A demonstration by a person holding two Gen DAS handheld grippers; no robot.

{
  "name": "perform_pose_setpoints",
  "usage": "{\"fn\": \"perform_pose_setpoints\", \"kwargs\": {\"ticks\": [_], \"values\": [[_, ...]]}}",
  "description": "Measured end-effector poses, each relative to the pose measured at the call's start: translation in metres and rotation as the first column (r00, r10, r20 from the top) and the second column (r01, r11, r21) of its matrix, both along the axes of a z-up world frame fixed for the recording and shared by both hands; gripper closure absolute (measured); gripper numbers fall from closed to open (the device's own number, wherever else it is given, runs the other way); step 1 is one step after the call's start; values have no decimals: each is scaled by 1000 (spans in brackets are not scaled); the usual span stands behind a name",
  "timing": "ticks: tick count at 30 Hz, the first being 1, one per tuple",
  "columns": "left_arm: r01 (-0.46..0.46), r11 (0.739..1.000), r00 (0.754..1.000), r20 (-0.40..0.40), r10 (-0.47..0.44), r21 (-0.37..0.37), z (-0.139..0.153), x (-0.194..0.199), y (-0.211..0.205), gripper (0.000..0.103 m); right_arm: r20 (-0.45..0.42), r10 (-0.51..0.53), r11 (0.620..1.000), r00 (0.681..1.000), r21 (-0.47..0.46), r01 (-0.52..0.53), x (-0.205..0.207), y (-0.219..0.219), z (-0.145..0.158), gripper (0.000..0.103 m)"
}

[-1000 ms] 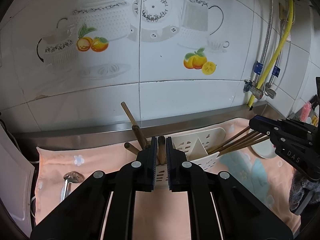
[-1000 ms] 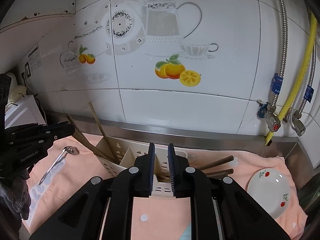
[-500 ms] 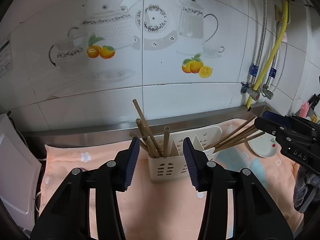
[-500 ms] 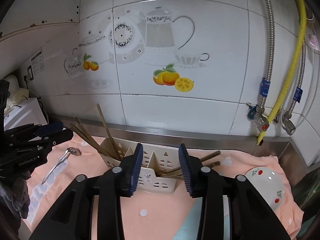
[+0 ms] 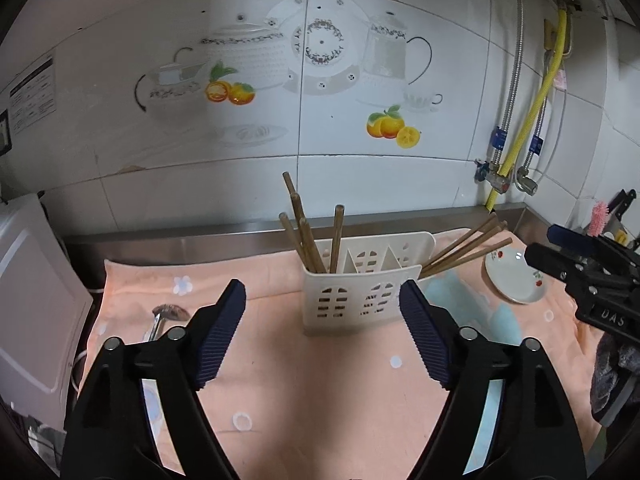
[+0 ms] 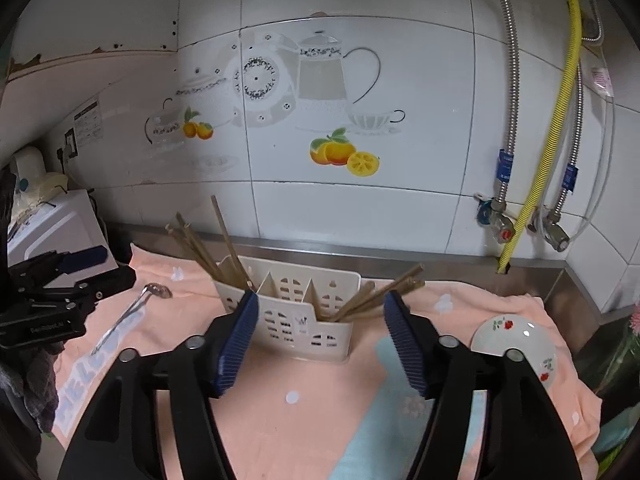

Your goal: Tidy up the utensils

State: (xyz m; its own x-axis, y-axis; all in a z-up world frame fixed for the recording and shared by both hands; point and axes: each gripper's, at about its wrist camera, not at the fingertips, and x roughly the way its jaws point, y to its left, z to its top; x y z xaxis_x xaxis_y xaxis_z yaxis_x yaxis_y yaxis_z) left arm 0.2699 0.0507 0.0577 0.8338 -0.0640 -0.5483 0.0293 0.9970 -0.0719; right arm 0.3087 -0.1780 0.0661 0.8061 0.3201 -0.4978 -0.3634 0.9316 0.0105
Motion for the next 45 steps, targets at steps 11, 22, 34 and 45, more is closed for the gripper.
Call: {"fn": "perform_pose_setpoints", "kwargs": {"ticks": [11,22,34,45], "values": [[-18,1000,1000,25,18,9,-7,-39,7,10,8,15,999,1000,-31,-15,-41,0,-18,20],[-11,999,999,36,9,44,-18,-77,-1,5,37,-12,999,999,-40,14,-85,-9,-37,12],[-14,999,1000,13,13,39,-38,-109,-5,5,20,-46,999,999,-14,46,-119,-18,-56,9],[-7,999,1000,17,6,40,-48,-133,-7,5,43,-68,996,997,-55,70,-147,-16,-66,8]]}}
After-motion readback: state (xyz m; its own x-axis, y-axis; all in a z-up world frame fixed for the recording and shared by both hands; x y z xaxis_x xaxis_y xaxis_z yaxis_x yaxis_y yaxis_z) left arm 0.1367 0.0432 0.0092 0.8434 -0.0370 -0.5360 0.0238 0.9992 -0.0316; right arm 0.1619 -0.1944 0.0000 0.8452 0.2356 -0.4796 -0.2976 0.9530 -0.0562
